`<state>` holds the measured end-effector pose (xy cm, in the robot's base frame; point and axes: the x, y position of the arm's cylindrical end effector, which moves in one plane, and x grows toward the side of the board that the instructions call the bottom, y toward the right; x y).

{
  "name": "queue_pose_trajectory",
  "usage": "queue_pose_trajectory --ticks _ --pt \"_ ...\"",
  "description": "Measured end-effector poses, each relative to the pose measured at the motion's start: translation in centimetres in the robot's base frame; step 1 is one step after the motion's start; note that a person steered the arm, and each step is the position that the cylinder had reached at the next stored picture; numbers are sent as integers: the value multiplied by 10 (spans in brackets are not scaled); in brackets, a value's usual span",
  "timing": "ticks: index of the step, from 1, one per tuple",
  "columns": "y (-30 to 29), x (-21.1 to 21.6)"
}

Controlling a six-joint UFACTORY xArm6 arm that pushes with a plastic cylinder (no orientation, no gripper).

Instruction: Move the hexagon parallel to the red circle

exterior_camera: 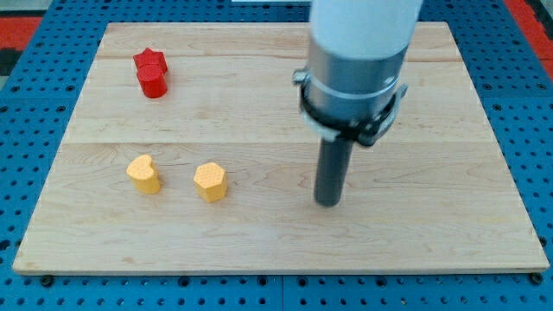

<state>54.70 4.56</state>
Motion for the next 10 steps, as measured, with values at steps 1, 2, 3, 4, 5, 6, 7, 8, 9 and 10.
queue_pose_trajectory --ticks 1,2,3,4,5,6,7,8,9,10 --pt "-28 15" --pt "-45 15" --pt "-61 15" --pt "-84 16" --pt "-104 16" --pt "-119 9" --pt "-107 -26" --pt "-141 -37" --pt "-216 -83" --pt "-232 -116"
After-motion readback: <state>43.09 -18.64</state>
